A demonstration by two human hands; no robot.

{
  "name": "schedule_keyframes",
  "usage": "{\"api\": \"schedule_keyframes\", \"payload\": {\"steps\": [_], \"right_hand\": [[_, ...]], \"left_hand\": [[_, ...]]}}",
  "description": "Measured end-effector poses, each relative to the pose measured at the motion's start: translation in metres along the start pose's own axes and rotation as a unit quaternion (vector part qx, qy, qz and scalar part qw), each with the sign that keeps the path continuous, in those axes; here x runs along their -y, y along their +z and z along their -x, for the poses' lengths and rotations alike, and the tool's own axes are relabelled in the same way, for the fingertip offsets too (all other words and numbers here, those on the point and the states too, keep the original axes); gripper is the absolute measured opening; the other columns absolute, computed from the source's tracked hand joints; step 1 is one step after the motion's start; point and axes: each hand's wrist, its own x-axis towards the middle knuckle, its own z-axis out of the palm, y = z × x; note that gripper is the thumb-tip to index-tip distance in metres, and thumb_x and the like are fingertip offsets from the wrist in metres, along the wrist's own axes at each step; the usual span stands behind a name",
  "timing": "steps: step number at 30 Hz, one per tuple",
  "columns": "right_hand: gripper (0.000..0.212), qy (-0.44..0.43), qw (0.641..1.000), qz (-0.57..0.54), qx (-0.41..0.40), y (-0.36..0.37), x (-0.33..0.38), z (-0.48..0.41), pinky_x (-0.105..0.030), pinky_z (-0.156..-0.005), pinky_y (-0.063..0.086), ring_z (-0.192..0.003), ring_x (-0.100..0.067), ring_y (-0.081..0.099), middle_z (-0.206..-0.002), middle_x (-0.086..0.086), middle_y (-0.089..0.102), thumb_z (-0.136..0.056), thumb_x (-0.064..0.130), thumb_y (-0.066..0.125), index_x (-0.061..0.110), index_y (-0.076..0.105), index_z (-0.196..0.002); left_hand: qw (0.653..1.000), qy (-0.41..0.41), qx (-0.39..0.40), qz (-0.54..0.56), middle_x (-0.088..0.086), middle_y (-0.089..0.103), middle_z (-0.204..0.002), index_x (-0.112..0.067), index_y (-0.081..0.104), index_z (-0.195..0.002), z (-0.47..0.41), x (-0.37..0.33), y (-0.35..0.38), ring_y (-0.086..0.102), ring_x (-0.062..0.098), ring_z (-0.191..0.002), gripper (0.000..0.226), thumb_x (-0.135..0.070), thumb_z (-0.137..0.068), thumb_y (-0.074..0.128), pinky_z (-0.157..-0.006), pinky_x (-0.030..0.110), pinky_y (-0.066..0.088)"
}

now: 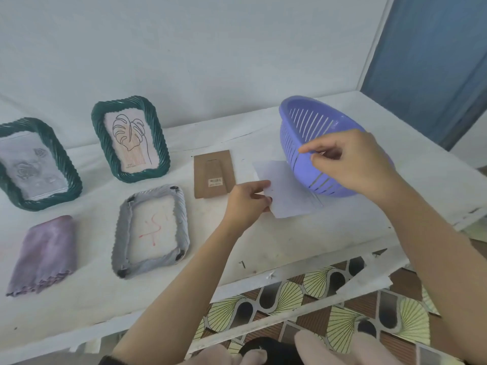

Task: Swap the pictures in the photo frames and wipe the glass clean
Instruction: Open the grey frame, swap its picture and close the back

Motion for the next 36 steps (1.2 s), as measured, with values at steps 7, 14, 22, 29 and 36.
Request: {"api": "schedule_keyframes", "payload": {"steps": [7,14,22,29,36], "right_hand": [[0.028,-0.05,0.993,0.092,0.055,0.021,-0.004,0.009,-0.006,-0.057,0.032,-0.058,0.003,0.051,-0.061,0.021,0.051,-0.085,0.01,0.054,0.022,0.072,-0.102],[0.031,-0.078,0.984,0.139,0.075,0.037,-0.006,0.02,-0.034,-0.078,0.048,-0.086,-0.021,0.061,-0.093,-0.003,0.07,-0.086,0.011,0.051,0.022,0.069,-0.108],[0.022,0.039,0.995,-0.085,0.025,0.02,-0.02,0.003,0.0,-0.072,0.041,-0.075,0.005,0.061,-0.079,0.022,0.065,-0.087,0.013,0.055,0.025,0.073,-0.092],[0.05,0.134,0.968,0.161,0.137,0.016,-0.063,-0.045,-0.022,-0.075,0.038,-0.106,-0.023,0.056,-0.133,-0.004,0.052,-0.085,0.014,0.056,0.025,0.046,-0.133],[0.093,0.239,0.884,0.306,0.259,0.026,-0.063,-0.06,-0.034,-0.077,0.047,-0.106,-0.034,0.054,-0.125,-0.015,0.051,-0.072,0.027,0.076,0.013,0.017,-0.142]], "left_hand": [[0.996,-0.002,-0.016,-0.086,0.01,0.069,-0.085,-0.007,0.058,-0.122,-0.006,0.001,0.016,0.068,0.025,-0.073,0.045,0.005,-0.078,0.058,-0.081,0.033,0.055],[0.98,0.027,-0.028,-0.195,0.003,0.069,-0.084,-0.018,0.061,-0.12,-0.008,0.004,0.019,0.058,0.01,-0.065,0.044,-0.007,-0.077,0.061,-0.059,0.017,0.043],[0.97,0.179,-0.129,-0.107,-0.006,0.045,-0.138,-0.029,0.038,-0.137,-0.001,-0.002,0.014,0.052,0.008,-0.108,0.043,-0.024,-0.095,0.046,-0.092,0.025,0.041],[0.936,0.28,-0.045,-0.208,-0.008,0.035,-0.148,-0.033,0.046,-0.133,-0.001,-0.013,0.011,0.025,0.003,-0.136,0.049,-0.041,-0.087,0.058,-0.109,0.017,0.02],[0.949,0.243,-0.028,-0.201,-0.015,0.036,-0.146,-0.035,0.05,-0.129,0.001,-0.02,0.007,0.029,0.002,-0.134,0.05,-0.043,-0.082,0.064,-0.106,0.024,0.026]]}}
